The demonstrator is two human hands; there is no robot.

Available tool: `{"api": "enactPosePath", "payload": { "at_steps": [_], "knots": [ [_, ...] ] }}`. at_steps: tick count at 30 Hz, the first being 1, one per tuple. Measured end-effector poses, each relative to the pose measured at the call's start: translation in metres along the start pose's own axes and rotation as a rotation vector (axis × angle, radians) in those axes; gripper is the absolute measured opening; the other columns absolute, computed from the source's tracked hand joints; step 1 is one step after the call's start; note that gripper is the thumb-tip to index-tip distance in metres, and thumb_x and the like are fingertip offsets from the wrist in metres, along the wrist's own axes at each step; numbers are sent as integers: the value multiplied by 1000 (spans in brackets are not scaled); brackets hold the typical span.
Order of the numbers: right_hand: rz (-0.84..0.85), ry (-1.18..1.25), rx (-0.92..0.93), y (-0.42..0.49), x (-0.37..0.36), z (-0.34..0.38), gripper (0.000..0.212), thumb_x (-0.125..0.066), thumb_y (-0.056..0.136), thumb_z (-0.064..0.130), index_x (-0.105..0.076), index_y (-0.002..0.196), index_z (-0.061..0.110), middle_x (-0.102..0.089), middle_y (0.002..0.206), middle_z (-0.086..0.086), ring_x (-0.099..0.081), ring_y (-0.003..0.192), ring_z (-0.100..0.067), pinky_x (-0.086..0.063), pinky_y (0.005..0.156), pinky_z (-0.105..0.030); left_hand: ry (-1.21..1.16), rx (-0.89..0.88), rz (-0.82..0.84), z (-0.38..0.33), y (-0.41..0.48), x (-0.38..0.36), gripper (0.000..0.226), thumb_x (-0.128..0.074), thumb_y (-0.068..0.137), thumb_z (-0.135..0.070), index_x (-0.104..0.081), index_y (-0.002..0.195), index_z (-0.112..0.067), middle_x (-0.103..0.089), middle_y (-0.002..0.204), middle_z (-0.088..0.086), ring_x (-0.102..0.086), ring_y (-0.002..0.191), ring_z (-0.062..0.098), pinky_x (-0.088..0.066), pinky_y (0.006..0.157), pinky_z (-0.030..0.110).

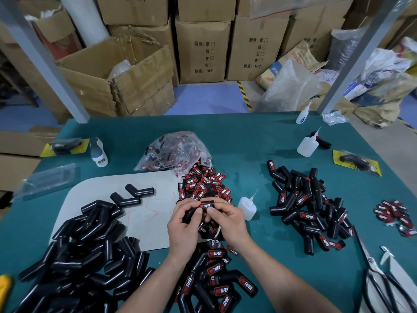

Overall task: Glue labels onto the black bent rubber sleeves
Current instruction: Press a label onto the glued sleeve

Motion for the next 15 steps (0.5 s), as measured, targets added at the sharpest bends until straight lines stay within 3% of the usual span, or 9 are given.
{"api": "enactPosePath", "payload": {
  "at_steps": [5, 8, 15],
  "knots": [
    [-3, -63, 5, 1, 4, -4, 28, -65, 93, 4, -72, 69, 17, -70, 116, -9, -66, 95, -18, -53, 78, -26, 17, -14, 1, 2, 1, 0, 34, -68, 86, -13, -73, 94, -45, -69, 109, -11, -65, 110, 8, -45, 97, 14],
    [-28, -59, 0, 1, 4, -6, 22, -66, 91, 16, -74, 71, 17, -71, 115, -8, -66, 87, -17, -53, 76, -26, 40, -53, 15, 1, 1, 0, 33, -69, 87, -13, -73, 96, -45, -68, 109, -11, -65, 111, 11, -46, 98, 16],
    [-114, -56, -64, 6, 11, -23, 36, -64, 88, 27, -64, 58, 7, -74, 106, -8, -68, 96, -20, -48, 84, -32, 130, -157, 71, 1, -2, -3, 13, -67, 90, -27, -72, 100, -33, -63, 113, -13, -64, 111, 13, -45, 98, 15]
  ]
}}
Point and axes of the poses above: each hand's wrist, its own y-axis towards the middle knuckle, its own x-axis out of the back of the hand, z = x × y, the point moved 2 cm from there along y, towards the middle knuckle
